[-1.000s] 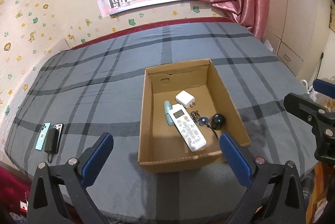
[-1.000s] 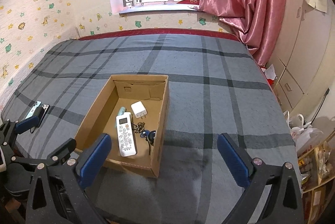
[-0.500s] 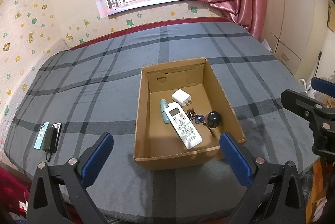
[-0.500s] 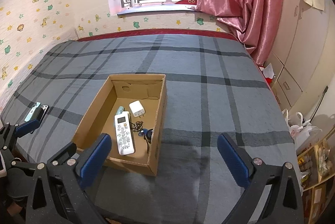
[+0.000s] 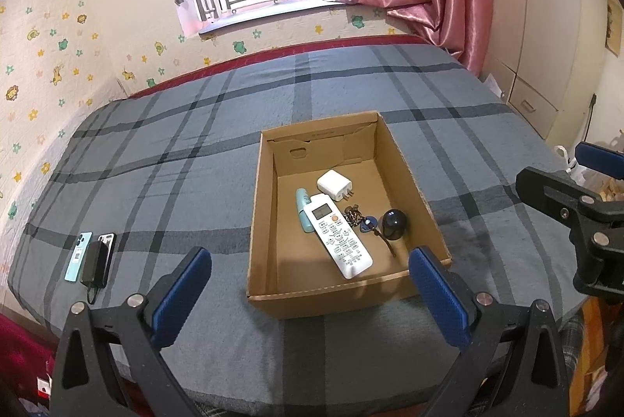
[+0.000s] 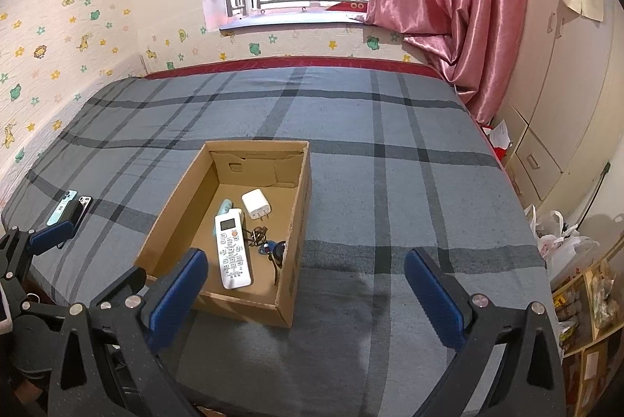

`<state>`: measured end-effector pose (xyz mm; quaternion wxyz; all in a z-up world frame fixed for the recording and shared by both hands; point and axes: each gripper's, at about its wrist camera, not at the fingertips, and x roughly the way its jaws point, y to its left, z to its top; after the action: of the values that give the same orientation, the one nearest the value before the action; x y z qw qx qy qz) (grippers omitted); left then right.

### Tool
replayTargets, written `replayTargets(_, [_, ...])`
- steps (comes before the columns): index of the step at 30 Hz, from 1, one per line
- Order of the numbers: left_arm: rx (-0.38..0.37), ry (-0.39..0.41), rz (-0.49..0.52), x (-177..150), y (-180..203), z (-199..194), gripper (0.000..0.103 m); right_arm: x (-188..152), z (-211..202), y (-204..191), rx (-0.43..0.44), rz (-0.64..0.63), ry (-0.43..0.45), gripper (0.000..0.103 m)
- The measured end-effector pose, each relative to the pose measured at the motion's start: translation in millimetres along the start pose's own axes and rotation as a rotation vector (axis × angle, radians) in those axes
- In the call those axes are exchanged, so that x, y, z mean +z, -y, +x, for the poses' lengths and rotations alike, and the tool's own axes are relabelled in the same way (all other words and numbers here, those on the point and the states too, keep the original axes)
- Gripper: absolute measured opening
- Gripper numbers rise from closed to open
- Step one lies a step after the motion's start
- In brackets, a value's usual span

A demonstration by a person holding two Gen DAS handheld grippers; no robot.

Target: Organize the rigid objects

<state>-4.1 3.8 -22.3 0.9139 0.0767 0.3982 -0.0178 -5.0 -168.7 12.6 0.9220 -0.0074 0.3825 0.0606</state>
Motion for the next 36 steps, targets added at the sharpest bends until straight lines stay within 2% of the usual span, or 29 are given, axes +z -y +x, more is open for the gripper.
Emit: replayTargets(36, [-0.005, 0.019, 0.002, 2.0, 0.3, -7.7, 0.103, 2.0, -9.6, 3.2, -0.006, -0.006, 0.016, 0.103])
